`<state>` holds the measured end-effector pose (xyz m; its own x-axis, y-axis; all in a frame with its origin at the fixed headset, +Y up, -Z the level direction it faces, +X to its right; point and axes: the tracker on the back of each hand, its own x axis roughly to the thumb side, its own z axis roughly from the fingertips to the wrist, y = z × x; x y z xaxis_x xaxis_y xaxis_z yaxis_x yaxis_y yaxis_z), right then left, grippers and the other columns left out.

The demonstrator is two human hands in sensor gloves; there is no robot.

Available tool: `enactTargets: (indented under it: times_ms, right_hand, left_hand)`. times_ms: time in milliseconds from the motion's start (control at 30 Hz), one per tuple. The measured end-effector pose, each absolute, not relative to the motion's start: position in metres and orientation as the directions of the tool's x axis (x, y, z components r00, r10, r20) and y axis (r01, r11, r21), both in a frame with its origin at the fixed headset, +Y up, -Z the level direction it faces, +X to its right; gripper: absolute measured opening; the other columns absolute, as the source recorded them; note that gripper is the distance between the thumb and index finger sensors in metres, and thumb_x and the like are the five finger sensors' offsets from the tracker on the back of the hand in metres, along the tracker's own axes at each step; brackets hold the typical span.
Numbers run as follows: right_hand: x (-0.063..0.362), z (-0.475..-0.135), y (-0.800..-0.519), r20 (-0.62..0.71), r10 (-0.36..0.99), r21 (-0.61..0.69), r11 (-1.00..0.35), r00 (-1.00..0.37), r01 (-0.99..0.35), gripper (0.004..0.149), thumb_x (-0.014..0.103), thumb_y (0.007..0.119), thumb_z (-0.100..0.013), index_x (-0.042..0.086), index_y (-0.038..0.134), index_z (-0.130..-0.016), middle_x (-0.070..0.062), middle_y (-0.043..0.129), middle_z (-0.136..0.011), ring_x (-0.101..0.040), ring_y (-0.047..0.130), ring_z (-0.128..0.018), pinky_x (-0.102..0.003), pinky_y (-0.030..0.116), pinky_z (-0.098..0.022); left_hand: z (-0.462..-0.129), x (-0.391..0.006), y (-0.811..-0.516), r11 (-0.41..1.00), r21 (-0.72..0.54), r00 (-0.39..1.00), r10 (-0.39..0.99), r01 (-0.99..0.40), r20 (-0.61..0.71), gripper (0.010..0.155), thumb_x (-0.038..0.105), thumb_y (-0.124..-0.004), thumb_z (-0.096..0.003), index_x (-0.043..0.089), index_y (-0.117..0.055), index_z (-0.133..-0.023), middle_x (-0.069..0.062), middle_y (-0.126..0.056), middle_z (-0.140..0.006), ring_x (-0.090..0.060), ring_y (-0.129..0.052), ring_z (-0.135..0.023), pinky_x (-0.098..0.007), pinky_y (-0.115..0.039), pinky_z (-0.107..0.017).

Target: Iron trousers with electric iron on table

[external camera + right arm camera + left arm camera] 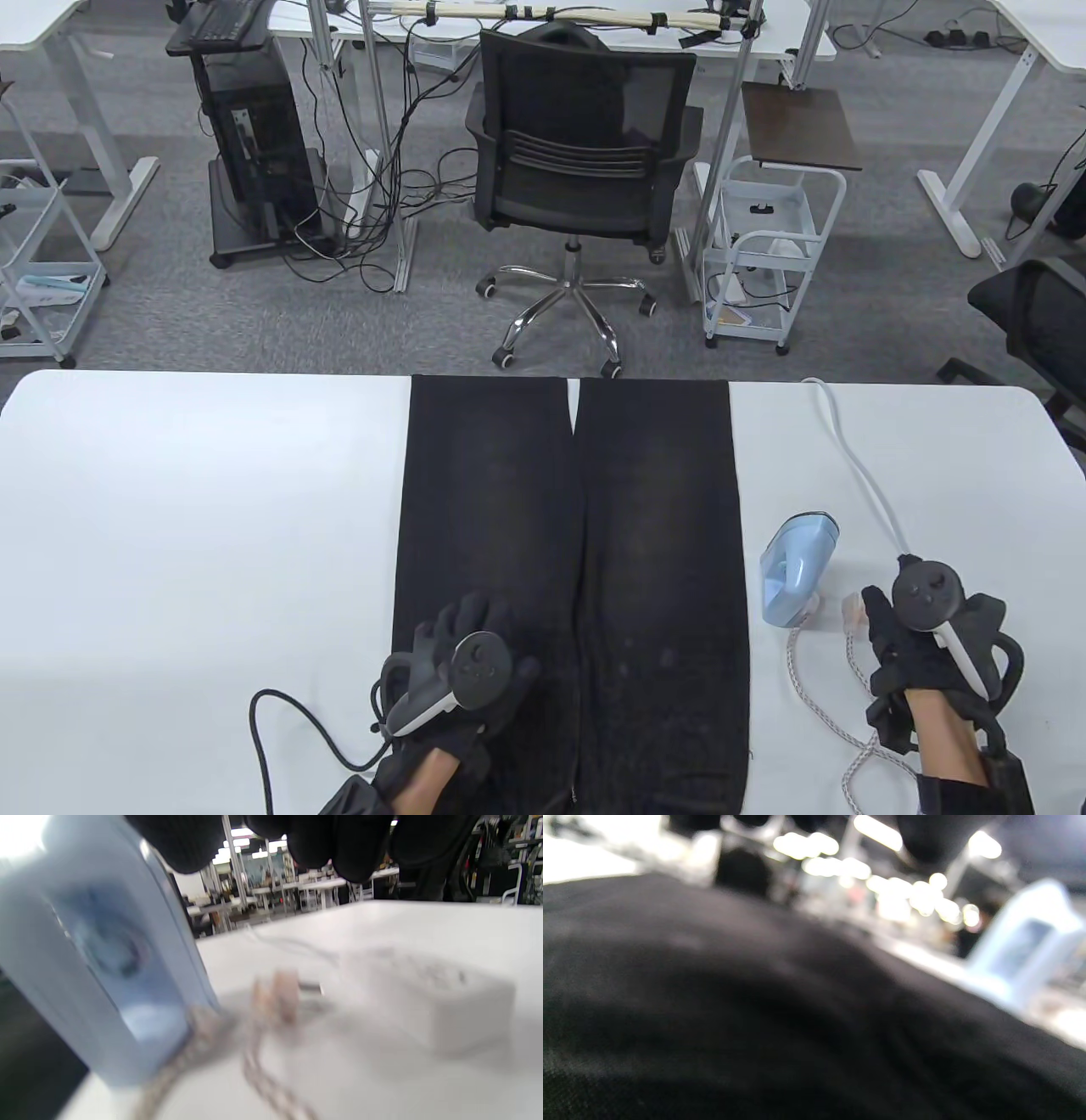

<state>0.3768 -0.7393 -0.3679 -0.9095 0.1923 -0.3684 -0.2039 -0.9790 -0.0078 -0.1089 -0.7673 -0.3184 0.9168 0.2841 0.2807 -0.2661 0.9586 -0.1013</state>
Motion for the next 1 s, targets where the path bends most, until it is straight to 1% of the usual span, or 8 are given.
enactTargets:
  times_ms: [133, 300, 433, 467, 533, 800, 867, 1000]
  right_hand:
    - [0.368, -0.383, -0.765, -0.365, 0.096, 0.056, -0.991, -0.926, -0.125, 0.072, 0.048, 0.071, -0.056, 0.017, 0.038, -0.112, -0.024, 0.048, -0.114, -0.045, 0.070, -0.096, -0.067, 0.066, -0.063]
    - [0.359, -0.403, -0.787, -0.380, -0.019, 0.131, -0.991, -0.925, -0.034, 0.064, 0.046, 0.074, -0.055, 0.027, 0.047, -0.110, -0.023, 0.056, -0.111, -0.040, 0.077, -0.092, -0.062, 0.071, -0.061]
    - [0.352, -0.411, -0.799, -0.407, -0.155, 0.182, -0.980, -0.900, 0.086, 0.066, 0.047, 0.081, -0.053, 0.024, 0.053, -0.109, -0.023, 0.061, -0.106, -0.037, 0.083, -0.086, -0.055, 0.078, -0.060]
    - [0.352, -0.412, -0.798, -0.422, -0.178, 0.178, -0.978, -0.889, 0.111, 0.064, 0.045, 0.080, -0.054, 0.021, 0.056, -0.108, -0.020, 0.069, -0.103, -0.032, 0.090, -0.081, -0.051, 0.083, -0.058]
    - [0.354, -0.415, -0.797, -0.432, -0.166, 0.162, -0.981, -0.886, 0.105, 0.063, 0.041, 0.085, -0.052, 0.016, 0.062, -0.105, -0.020, 0.077, -0.097, -0.031, 0.096, -0.076, -0.050, 0.088, -0.054]
    - [0.383, -0.400, -0.765, -0.455, 0.004, 0.160, -0.983, -0.891, -0.086, 0.058, 0.032, 0.076, -0.051, 0.002, 0.069, -0.101, -0.021, 0.095, -0.081, -0.024, 0.108, -0.057, -0.048, 0.096, -0.041]
    - [0.394, -0.395, -0.750, -0.455, 0.041, 0.181, -0.974, -0.890, -0.138, 0.058, 0.032, 0.077, -0.051, 0.001, 0.069, -0.100, -0.020, 0.094, -0.081, -0.024, 0.107, -0.056, -0.048, 0.094, -0.042]
    - [0.428, -0.379, -0.702, -0.513, 0.246, 0.041, -0.950, -0.823, -0.309, 0.057, 0.032, 0.079, -0.053, 0.001, 0.068, -0.100, -0.021, 0.092, -0.084, -0.028, 0.104, -0.060, -0.052, 0.090, -0.045]
  left_hand:
    - [-0.319, -0.106, -0.770, 0.960, -0.117, 0.917, 0.278, -0.255, 0.287, 0.083, 0.055, -0.073, -0.0595, 0.005, -0.041, -0.117, -0.034, -0.034, -0.119, -0.064, -0.042, -0.105, -0.081, -0.038, -0.067]
    - [-0.319, -0.107, -0.772, 0.958, -0.131, 0.917, 0.283, -0.255, 0.281, 0.083, 0.055, -0.073, -0.0594, 0.005, -0.041, -0.117, -0.034, -0.035, -0.119, -0.064, -0.043, -0.105, -0.081, -0.039, -0.067]
    - [-0.319, -0.109, -0.771, 0.957, -0.130, 0.919, 0.286, -0.260, 0.272, 0.083, 0.055, -0.073, -0.0594, 0.005, -0.041, -0.117, -0.034, -0.035, -0.119, -0.064, -0.043, -0.105, -0.081, -0.039, -0.067]
    - [-0.319, -0.109, -0.771, 0.957, -0.131, 0.919, 0.287, -0.260, 0.270, 0.082, 0.055, -0.073, -0.0595, 0.004, -0.041, -0.117, -0.034, -0.035, -0.119, -0.064, -0.044, -0.104, -0.081, -0.039, -0.067]
    - [-0.319, -0.110, -0.771, 0.956, -0.132, 0.920, 0.288, -0.261, 0.265, 0.082, 0.055, -0.072, -0.0595, 0.004, -0.041, -0.117, -0.034, -0.035, -0.119, -0.064, -0.044, -0.104, -0.081, -0.039, -0.067]
    - [-0.320, -0.110, -0.771, 0.954, -0.139, 0.919, 0.293, -0.264, 0.264, 0.082, 0.055, -0.072, -0.0596, 0.004, -0.042, -0.117, -0.034, -0.036, -0.119, -0.063, -0.045, -0.104, -0.081, -0.040, -0.066]
    - [-0.320, -0.110, -0.771, 0.954, -0.143, 0.918, 0.295, -0.265, 0.266, 0.082, 0.055, -0.072, -0.0597, 0.004, -0.042, -0.117, -0.034, -0.036, -0.119, -0.064, -0.045, -0.104, -0.081, -0.040, -0.066]
    - [-0.319, -0.109, -0.770, 0.953, -0.137, 0.916, 0.299, -0.272, 0.267, 0.082, 0.055, -0.072, -0.0597, 0.004, -0.042, -0.116, -0.034, -0.037, -0.119, -0.063, -0.045, -0.104, -0.081, -0.040, -0.066]
